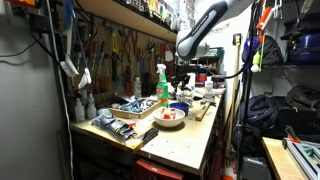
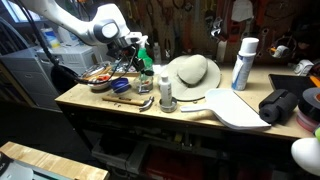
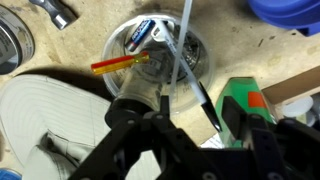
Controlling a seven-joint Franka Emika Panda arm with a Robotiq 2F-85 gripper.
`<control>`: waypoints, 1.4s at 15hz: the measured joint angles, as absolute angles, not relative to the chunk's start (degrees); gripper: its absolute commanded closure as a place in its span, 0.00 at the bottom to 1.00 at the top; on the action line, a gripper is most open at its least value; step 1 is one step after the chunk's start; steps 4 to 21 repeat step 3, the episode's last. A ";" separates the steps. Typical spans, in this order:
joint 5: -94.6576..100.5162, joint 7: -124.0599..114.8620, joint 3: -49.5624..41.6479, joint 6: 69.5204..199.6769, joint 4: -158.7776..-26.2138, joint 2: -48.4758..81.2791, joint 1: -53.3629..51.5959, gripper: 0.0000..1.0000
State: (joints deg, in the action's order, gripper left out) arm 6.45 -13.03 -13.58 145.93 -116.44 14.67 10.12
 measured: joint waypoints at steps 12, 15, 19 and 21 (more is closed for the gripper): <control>-2.39 -3.89 -11.34 144.73 -117.12 9.44 11.04 0.14; -2.39 -3.89 -11.34 144.73 -117.12 9.44 11.04 0.14; -2.39 -3.89 -11.34 144.73 -117.12 9.44 11.04 0.14; -2.39 -3.89 -11.34 144.73 -117.12 9.44 11.04 0.14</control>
